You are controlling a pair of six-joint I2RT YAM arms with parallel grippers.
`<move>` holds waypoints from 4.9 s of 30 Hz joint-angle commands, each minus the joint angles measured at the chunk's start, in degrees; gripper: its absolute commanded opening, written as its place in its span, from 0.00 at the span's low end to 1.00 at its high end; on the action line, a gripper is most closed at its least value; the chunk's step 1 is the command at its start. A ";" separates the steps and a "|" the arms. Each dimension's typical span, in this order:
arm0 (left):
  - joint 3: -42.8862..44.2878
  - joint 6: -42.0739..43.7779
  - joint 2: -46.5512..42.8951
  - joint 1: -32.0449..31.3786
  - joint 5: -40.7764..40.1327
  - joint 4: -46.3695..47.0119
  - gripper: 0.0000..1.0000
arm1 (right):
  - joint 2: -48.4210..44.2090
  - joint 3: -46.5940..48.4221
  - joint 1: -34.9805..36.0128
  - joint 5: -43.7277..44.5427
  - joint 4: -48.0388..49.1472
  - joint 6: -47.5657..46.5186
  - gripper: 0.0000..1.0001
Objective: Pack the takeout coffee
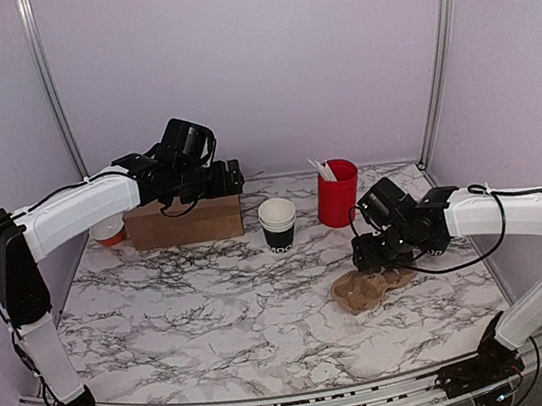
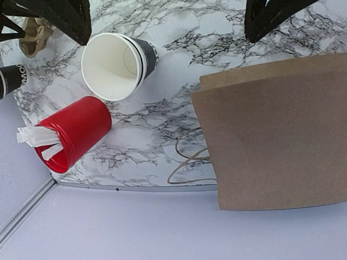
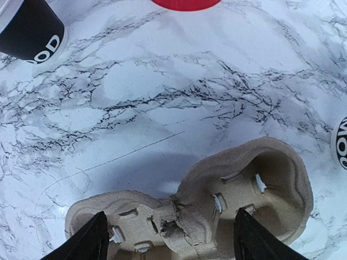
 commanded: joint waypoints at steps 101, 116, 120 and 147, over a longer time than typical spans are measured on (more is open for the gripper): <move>48.08 19.61 44.80 2.24 -36.20 -19.26 0.74 | -5.18 6.51 -0.36 -1.53 -0.38 -1.82 0.79; 47.31 18.90 39.85 2.11 -32.81 -19.15 0.01 | -4.82 6.73 -0.35 -1.44 -0.01 -1.84 0.79; 45.54 17.53 36.40 2.02 -30.55 -19.08 0.00 | -4.74 6.56 -0.35 -1.44 0.27 -1.89 0.79; 34.23 17.23 13.67 2.37 -25.73 -20.21 0.00 | -4.43 10.04 -0.35 -1.48 -0.01 -4.79 0.79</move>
